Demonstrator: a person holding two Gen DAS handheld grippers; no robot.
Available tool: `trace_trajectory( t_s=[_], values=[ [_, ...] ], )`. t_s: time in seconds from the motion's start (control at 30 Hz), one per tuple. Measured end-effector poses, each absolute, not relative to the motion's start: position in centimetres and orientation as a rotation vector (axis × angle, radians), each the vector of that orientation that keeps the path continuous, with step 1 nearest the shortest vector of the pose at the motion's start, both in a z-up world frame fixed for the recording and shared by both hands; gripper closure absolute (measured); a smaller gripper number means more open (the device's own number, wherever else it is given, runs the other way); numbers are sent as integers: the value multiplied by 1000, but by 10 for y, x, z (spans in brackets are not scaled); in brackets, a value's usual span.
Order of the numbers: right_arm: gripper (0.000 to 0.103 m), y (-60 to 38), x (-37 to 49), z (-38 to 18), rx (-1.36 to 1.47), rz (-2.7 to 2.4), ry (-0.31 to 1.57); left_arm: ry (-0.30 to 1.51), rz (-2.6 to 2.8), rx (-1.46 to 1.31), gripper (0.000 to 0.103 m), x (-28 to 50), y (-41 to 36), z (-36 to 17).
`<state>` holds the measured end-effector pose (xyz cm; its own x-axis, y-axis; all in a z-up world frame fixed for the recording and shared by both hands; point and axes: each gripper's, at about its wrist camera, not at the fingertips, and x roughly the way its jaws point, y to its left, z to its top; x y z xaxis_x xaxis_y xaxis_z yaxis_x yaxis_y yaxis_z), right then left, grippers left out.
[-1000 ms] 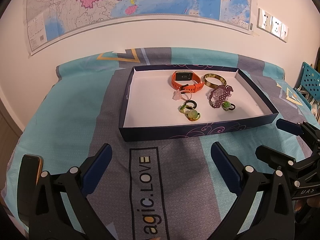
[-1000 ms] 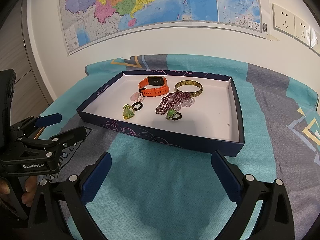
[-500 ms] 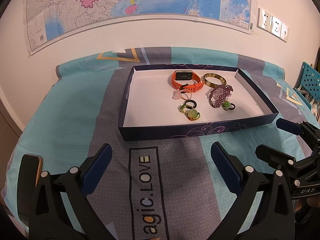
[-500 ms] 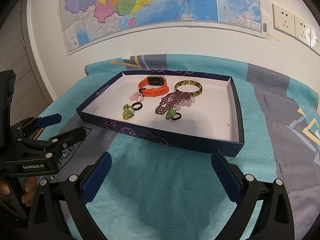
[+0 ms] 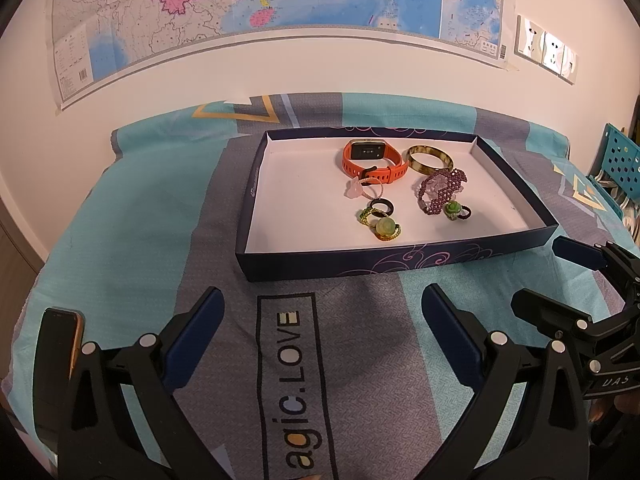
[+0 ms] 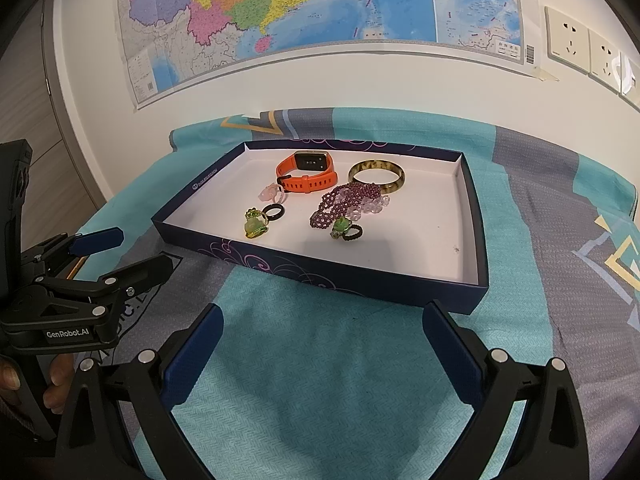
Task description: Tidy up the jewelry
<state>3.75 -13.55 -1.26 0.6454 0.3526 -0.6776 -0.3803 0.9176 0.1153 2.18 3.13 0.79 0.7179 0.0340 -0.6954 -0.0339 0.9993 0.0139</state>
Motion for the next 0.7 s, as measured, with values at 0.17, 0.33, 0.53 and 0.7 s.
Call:
trace_trajectory(
  t_s=[0.17, 0.33, 0.53, 0.7],
  values=[
    [6, -136, 37, -12, -38, 418, 761, 769, 37, 1, 6, 22, 31, 7],
    [6, -136, 38, -13, -37, 416, 763, 770, 38, 0, 6, 22, 31, 7],
    [6, -136, 38, -13, -37, 417, 762, 770, 38, 1, 6, 22, 31, 6],
    [6, -136, 39, -13, -37, 416, 763, 770, 37, 0, 6, 22, 31, 7]
  ],
)
